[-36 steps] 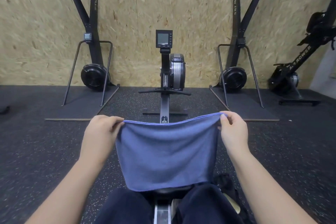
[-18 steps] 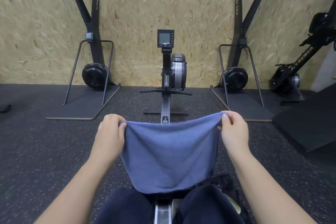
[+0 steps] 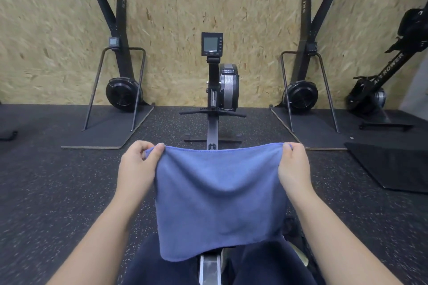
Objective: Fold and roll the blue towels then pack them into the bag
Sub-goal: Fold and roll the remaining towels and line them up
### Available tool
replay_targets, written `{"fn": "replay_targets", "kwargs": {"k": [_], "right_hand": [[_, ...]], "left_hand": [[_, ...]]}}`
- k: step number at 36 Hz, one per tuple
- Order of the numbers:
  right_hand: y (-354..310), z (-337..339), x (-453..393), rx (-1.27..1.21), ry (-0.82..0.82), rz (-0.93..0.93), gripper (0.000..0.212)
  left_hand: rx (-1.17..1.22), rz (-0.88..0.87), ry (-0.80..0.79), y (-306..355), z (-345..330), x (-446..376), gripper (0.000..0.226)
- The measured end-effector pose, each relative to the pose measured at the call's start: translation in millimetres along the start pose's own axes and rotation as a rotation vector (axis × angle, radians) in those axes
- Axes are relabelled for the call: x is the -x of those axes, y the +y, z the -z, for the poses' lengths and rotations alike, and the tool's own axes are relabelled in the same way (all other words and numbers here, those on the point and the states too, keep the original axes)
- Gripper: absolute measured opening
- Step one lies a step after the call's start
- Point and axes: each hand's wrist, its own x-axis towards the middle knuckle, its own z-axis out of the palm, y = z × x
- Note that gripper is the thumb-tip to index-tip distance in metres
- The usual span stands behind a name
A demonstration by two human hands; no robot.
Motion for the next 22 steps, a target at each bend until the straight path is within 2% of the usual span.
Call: {"fn": "replay_targets", "kwargs": {"k": [4,6,12,16,18,22], "right_hand": [[-5,-3,1,0.040,-0.030,0.024,0.032],[-12,-2,6,0.036,-0.070,0.043,0.041],[-37,0,21,-0.049,-0.156,0.091,0.046],[-47,0,28,-0.124,-0.220,0.111,0.034],[-53,-1,31,-0.169,-0.263,0.085,0.020],[-61,-1,37,-0.216,-0.406,0.063,0.008]], "left_hand": [[0.209,0.017,-0.087,10,1,3,0.010],[0.290,0.018,-0.160,20,4,6,0.013],[0.310,-0.086,-0.359,49,8,20,0.019],[0.303,-0.104,-0.479,53,11,26,0.006],[0.288,-0.101,-0.546,53,10,28,0.020],[0.235,-0.152,-0.610,56,4,35,0.027]]}}
